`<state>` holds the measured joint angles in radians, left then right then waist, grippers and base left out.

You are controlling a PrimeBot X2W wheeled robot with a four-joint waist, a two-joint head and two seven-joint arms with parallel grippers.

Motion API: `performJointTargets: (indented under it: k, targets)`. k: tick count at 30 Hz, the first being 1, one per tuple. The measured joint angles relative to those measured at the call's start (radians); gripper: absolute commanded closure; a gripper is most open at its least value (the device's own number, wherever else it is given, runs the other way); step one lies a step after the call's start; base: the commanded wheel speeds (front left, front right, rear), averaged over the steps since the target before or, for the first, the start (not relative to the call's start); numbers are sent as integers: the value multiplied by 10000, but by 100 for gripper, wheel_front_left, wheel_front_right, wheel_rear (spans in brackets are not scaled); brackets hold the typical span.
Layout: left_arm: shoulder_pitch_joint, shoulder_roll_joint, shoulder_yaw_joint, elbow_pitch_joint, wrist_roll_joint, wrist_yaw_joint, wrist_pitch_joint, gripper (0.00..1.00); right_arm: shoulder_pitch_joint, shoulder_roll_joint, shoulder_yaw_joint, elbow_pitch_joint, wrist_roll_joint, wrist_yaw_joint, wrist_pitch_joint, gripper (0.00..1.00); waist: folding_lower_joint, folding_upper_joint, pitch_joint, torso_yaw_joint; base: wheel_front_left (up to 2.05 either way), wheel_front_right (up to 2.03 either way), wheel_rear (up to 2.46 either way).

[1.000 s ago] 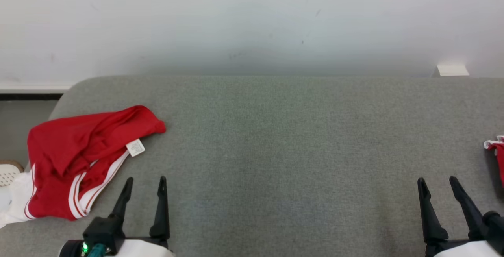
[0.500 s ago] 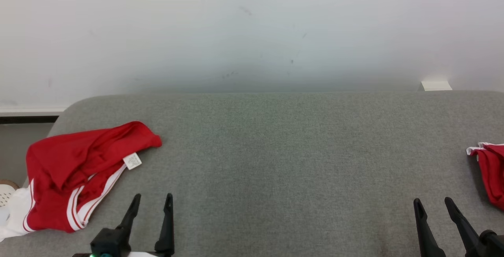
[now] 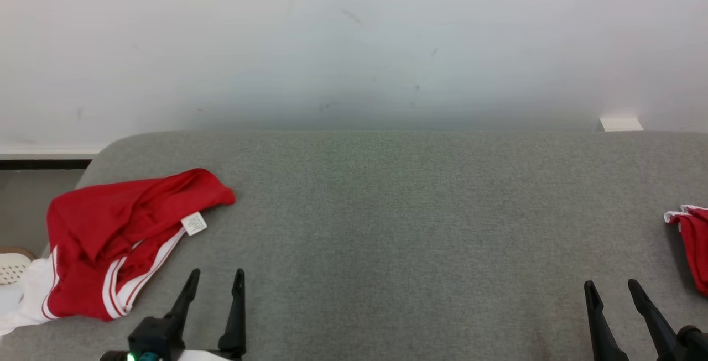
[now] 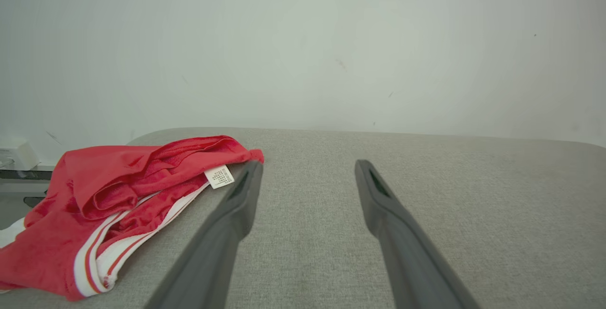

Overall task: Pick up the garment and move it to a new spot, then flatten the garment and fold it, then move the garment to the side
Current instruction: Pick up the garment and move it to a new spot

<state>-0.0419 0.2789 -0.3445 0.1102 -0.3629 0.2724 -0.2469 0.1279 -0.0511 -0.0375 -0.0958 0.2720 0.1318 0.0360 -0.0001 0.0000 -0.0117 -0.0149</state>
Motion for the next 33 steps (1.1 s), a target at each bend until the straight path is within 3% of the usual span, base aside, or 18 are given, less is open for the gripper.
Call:
performJointTargets:
  k: [8,25,33]
  targets:
    - [-360,2,100,113,-15,-153,-92,0,31,0,17,-393,-257,0,15,0,0,0,79,868,0,0,0]
    - [-490,-142,1005,366,-8,-343,-171,0,-181,6,658,-1277,-353,0,460,0,1,0,408,4120,0,0,0]
    - [-707,-393,1241,322,403,-610,-173,0,-403,-2,688,-1611,-518,0,690,0,1,0,892,4494,0,0,0]
